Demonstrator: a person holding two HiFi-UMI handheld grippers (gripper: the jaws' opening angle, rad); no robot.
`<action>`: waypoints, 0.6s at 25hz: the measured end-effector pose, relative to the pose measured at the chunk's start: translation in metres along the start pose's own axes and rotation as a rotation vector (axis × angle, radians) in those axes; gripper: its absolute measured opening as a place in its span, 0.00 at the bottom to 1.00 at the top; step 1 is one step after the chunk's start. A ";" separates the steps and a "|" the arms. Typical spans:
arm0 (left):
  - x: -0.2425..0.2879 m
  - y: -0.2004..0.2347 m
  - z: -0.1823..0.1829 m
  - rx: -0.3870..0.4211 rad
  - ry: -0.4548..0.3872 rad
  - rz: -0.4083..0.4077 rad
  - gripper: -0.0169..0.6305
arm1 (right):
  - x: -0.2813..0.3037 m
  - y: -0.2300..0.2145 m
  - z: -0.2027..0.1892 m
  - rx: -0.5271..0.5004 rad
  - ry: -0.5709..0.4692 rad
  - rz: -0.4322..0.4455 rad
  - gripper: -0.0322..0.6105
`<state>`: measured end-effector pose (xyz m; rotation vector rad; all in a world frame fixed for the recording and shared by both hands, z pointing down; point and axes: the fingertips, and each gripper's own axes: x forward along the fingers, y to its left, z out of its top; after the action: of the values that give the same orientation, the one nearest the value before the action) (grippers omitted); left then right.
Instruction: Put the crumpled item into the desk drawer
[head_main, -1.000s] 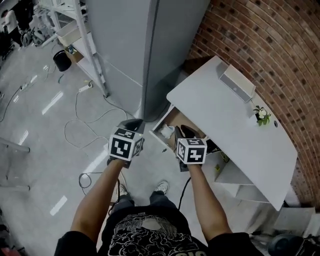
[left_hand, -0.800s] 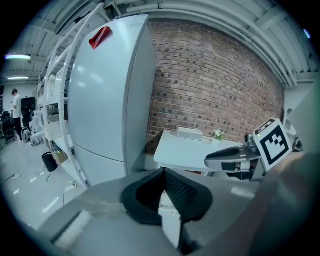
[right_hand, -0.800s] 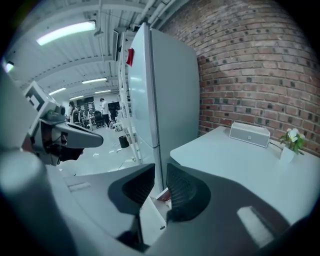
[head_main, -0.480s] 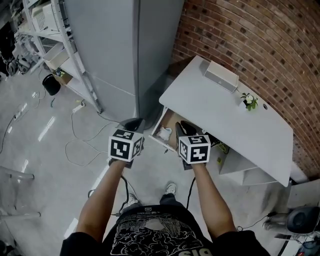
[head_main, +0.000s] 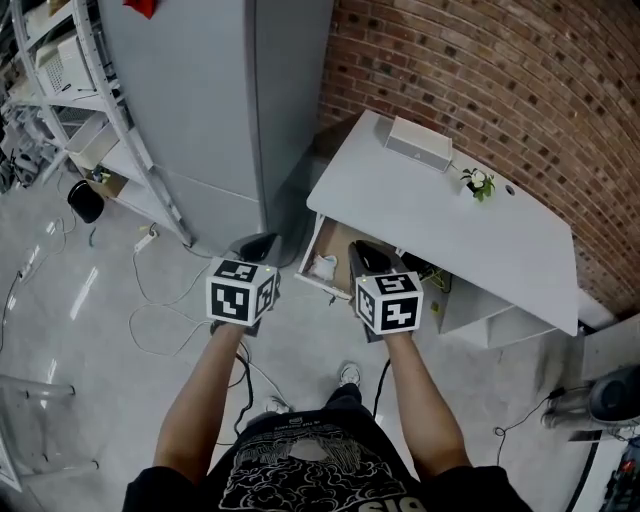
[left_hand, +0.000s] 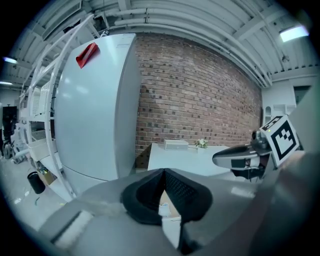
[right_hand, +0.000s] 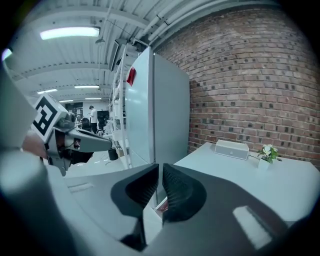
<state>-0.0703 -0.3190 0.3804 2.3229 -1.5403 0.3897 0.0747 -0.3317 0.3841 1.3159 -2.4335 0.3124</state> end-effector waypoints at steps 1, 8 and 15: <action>-0.002 -0.001 0.001 0.003 -0.006 -0.008 0.03 | -0.003 0.002 0.001 0.000 -0.005 -0.008 0.08; -0.010 -0.004 0.005 0.040 -0.022 -0.052 0.03 | -0.022 0.012 0.010 -0.010 -0.038 -0.036 0.05; -0.017 0.006 0.002 0.050 -0.025 -0.052 0.03 | -0.027 0.013 0.012 -0.002 -0.059 -0.068 0.05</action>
<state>-0.0822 -0.3081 0.3725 2.4089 -1.4949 0.3917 0.0750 -0.3078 0.3620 1.4225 -2.4301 0.2566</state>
